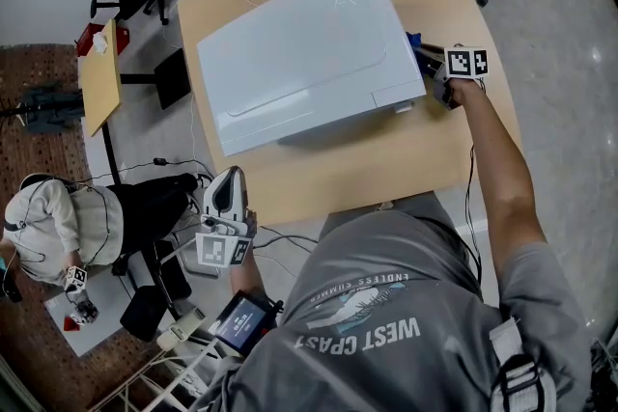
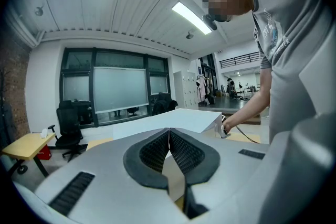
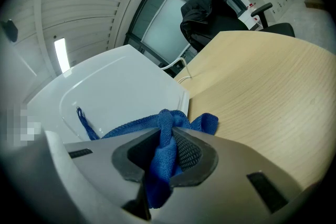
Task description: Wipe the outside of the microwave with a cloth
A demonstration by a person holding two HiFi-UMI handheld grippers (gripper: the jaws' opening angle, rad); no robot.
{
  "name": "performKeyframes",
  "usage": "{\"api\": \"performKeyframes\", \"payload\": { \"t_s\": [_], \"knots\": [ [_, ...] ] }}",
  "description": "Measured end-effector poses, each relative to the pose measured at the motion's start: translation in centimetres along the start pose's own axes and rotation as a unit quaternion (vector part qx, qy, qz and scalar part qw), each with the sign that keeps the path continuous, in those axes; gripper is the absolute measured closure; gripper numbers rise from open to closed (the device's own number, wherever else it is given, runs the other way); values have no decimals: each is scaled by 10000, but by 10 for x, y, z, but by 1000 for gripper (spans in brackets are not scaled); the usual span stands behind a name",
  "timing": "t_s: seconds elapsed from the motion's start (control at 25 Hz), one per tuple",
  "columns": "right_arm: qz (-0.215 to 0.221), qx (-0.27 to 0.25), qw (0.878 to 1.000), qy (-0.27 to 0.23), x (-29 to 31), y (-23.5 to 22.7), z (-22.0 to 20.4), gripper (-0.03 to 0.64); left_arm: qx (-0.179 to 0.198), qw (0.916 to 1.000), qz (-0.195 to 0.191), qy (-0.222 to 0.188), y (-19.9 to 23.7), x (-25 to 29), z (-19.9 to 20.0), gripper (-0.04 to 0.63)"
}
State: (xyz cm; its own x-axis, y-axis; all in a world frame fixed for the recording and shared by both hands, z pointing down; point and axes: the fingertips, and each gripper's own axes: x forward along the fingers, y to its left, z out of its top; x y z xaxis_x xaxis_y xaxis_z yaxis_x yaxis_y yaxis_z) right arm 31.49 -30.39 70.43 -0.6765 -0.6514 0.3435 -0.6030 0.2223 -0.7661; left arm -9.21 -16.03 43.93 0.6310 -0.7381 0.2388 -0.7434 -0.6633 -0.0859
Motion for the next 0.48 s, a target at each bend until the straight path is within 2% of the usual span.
{"api": "performKeyframes", "payload": {
  "t_s": [0.24,0.48],
  "knots": [
    [157,-190,9995,-222,-18,22,14,541,-18,10000,14,-50,-1,0,2,572],
    [458,-416,9956,-700,-70,81,21,541,-1,9998,22,-184,-3,-3,9,572]
  ]
}}
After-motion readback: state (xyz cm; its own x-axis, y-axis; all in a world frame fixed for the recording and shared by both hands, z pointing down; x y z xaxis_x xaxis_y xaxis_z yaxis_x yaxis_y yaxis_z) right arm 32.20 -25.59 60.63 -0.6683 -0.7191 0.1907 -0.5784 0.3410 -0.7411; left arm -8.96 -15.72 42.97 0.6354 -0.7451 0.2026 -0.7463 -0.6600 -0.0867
